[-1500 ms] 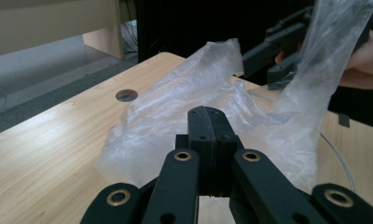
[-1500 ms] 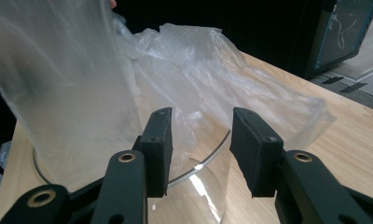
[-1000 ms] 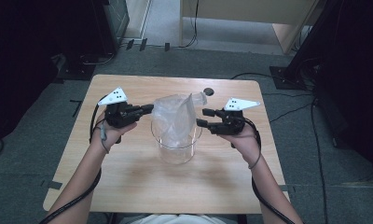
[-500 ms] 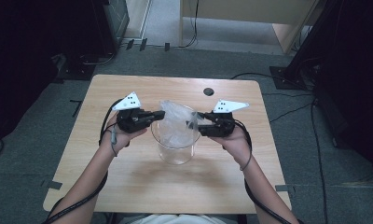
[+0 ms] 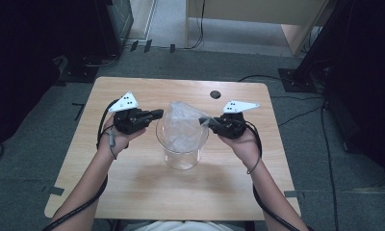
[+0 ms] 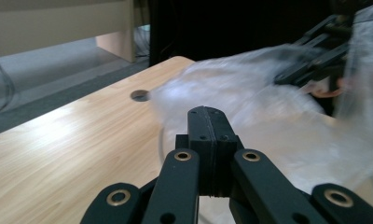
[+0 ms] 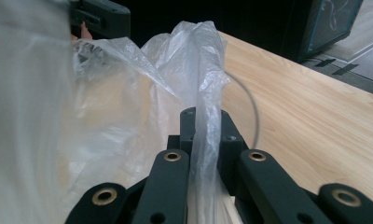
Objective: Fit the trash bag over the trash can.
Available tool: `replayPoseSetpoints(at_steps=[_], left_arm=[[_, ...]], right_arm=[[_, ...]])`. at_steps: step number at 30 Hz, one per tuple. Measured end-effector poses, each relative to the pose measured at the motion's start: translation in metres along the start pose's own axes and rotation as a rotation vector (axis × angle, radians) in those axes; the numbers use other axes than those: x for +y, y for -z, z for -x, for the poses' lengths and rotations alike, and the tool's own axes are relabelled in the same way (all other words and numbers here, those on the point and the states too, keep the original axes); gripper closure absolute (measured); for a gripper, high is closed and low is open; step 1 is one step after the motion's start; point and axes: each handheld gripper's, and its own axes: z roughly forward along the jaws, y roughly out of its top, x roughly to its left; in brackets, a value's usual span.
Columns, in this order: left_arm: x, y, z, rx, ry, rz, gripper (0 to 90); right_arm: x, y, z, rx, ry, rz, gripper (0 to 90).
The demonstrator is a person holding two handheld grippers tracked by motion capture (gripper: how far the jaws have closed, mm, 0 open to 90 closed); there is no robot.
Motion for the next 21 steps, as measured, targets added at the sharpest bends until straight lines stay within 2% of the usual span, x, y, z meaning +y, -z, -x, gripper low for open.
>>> replayPoseSetpoints(at_steps=[2,5,7,9,14,16,18,19,21], left_arm=[[-0.001,0.003,-0.004,0.01,0.019,-0.001,90.0],[0.0,0.002,-0.004,-0.027,0.04,-0.013,88.3],[0.002,-0.001,0.001,-0.048,0.008,-0.007,75.7],[0.003,-0.005,0.008,-0.056,-0.033,-0.009,68.9],[0.009,-0.01,0.023,-0.119,-0.094,-0.011,43.7],[0.011,-0.01,0.028,-0.143,-0.096,0.001,39.0],[0.014,-0.012,0.032,-0.155,-0.091,-0.007,36.5],[0.015,-0.013,0.034,-0.157,-0.101,-0.01,35.8],[0.016,-0.017,0.037,-0.13,-0.125,-0.027,36.3]], right_arm=[[0.0,0.006,0.004,-0.005,-0.012,0.005,86.2],[0.002,0.013,0.008,-0.003,-0.048,0.019,86.2],[0.003,0.014,0.009,0.003,-0.056,0.019,86.2],[0.003,0.011,0.007,0.011,-0.049,0.011,86.0],[0.004,0.001,-0.001,0.021,-0.022,-0.028,85.1],[0.005,-0.002,-0.003,0.022,-0.016,-0.033,84.6],[0.006,-0.004,-0.006,0.023,-0.017,-0.04,84.2],[0.007,-0.005,-0.007,0.024,-0.017,-0.042,83.7],[0.008,-0.007,-0.01,0.023,-0.016,-0.05,82.6]])
